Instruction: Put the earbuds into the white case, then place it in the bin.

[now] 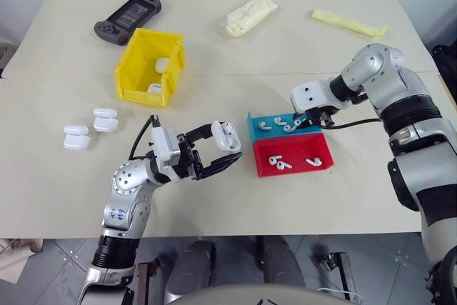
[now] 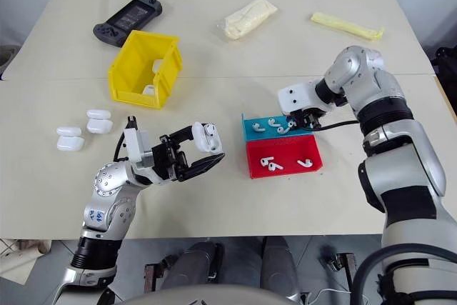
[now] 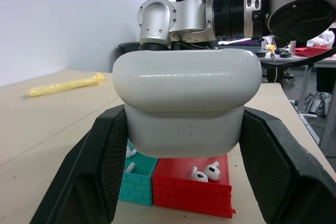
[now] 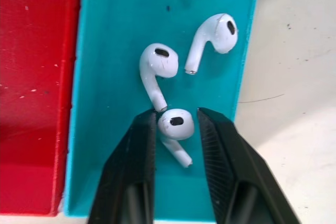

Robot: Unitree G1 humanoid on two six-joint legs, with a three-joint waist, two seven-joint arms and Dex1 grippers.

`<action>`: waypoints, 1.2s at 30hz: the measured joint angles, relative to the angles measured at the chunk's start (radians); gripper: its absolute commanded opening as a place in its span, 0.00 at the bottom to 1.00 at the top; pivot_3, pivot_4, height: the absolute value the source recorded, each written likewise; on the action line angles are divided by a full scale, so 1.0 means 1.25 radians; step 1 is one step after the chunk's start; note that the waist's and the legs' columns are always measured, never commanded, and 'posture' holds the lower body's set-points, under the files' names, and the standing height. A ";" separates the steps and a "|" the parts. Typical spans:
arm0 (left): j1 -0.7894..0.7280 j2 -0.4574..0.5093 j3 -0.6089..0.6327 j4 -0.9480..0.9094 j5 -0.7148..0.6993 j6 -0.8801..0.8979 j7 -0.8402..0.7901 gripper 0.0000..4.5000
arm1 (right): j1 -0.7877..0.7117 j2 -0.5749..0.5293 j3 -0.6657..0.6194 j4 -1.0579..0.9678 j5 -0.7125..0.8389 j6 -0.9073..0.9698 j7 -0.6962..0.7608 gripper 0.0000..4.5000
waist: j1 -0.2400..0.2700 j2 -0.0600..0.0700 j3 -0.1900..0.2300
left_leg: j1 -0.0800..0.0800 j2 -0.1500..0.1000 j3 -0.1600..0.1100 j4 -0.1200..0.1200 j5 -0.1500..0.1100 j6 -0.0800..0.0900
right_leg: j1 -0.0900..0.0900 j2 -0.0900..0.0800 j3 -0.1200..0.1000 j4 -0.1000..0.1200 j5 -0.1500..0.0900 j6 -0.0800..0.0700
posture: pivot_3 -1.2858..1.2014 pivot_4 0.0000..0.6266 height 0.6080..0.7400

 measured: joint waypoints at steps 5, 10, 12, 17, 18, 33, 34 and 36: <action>0.000 0.000 0.000 0.000 0.000 0.000 0.000 0.62 | 0.000 0.000 -0.001 0.003 -0.001 -0.011 0.000 0.26 | 0.000 0.000 0.000 | 0.000 0.000 0.000 0.000 0.000 0.000 | 0.000 0.000 0.000 0.000 0.000 0.000 | 0.52 0.24 1.00; 0.000 0.000 0.000 0.000 0.000 0.000 -0.001 0.62 | 0.000 0.000 -0.002 0.003 -0.005 -0.014 0.002 0.11 | 0.000 0.000 0.000 | 0.000 0.000 0.000 0.000 0.000 0.000 | 0.000 0.000 0.000 0.000 0.000 0.000 | 0.52 0.24 1.00; -0.001 0.000 0.000 0.000 0.000 0.000 -0.002 0.62 | 0.000 0.000 -0.002 0.003 -0.006 -0.015 0.002 0.11 | 0.000 0.000 0.000 | 0.000 0.000 0.000 0.000 0.000 0.000 | 0.000 0.000 0.000 0.000 0.000 0.000 | 0.52 0.24 1.00; -0.004 0.000 0.000 0.001 0.000 0.000 -0.009 0.62 | 0.000 0.000 -0.006 0.003 -0.012 -0.016 0.002 0.11 | 0.000 0.000 0.000 | 0.000 0.000 0.000 0.000 0.000 0.000 | 0.000 0.000 0.000 0.000 0.000 0.000 | 0.52 0.24 1.00; -0.004 0.000 0.000 0.001 0.000 0.000 -0.009 0.62 | 0.000 0.000 -0.006 0.003 -0.013 -0.016 0.001 0.11 | 0.000 0.000 0.000 | 0.000 0.000 0.000 0.000 0.000 0.000 | 0.000 0.000 0.000 0.000 0.000 0.000 | 0.52 0.24 1.00; -0.018 0.000 -0.002 0.024 0.000 0.000 -0.018 0.62 | 0.029 -0.082 -0.172 -0.135 0.138 0.208 0.036 0.11 | 0.004 0.000 0.000 | -0.001 0.000 0.000 0.000 0.000 0.000 | -0.001 -0.001 0.000 0.000 0.000 0.000 | 0.52 0.24 1.00; -0.023 -0.001 -0.004 0.029 0.000 0.000 -0.020 0.62 | 0.047 -0.089 -0.190 -0.175 0.163 0.252 0.037 0.11 | 0.004 0.000 0.000 | -0.001 0.000 0.000 0.000 0.000 0.000 | 0.000 -0.001 0.000 0.000 0.000 0.000 | 0.52 0.24 1.00; -0.032 -0.001 -0.007 0.033 0.000 0.000 -0.029 0.62 | 0.094 -0.095 -0.224 -0.264 0.226 0.362 0.038 0.11 | 0.005 0.000 0.000 | -0.001 -0.001 0.000 0.000 0.000 0.000 | 0.000 -0.001 0.000 0.000 0.000 0.000 | 0.52 0.24 1.00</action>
